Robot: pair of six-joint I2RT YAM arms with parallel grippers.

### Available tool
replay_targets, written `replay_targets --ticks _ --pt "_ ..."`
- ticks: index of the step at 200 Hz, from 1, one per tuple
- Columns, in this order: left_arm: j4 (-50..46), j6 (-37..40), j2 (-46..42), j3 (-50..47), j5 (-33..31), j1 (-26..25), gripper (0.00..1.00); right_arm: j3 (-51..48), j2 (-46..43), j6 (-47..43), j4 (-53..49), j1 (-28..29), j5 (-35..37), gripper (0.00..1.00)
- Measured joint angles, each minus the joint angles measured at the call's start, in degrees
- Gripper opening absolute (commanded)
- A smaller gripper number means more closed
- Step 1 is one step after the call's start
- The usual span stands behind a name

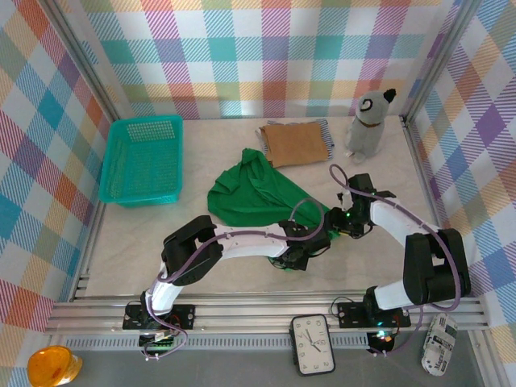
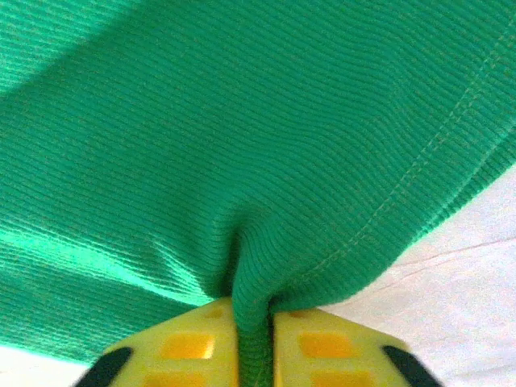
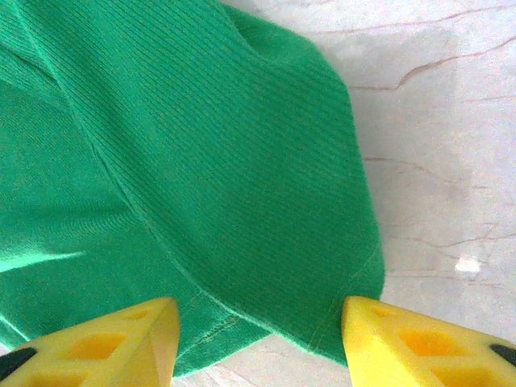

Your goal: Fold and stack the tank tops

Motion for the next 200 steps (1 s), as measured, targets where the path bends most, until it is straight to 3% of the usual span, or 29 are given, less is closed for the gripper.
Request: replay_targets --ticks 17,90,157,200 --pt "-2.1 1.1 -0.1 0.0 -1.5 0.1 0.0 0.0 0.0 0.5 -0.2 1.3 0.5 0.56" --pt "-7.5 5.2 -7.1 -7.2 -3.8 3.5 0.0 0.1 1.6 1.7 -3.1 11.5 6.8 0.61" --pt "-7.0 7.3 -17.5 -8.9 -3.6 5.5 0.0 0.8 -5.4 7.8 -1.5 16.5 4.5 0.64" --pt "-5.8 7.3 -19.1 -10.5 -3.2 5.8 0.0 1.0 1.3 9.5 -3.0 20.6 7.4 0.64"
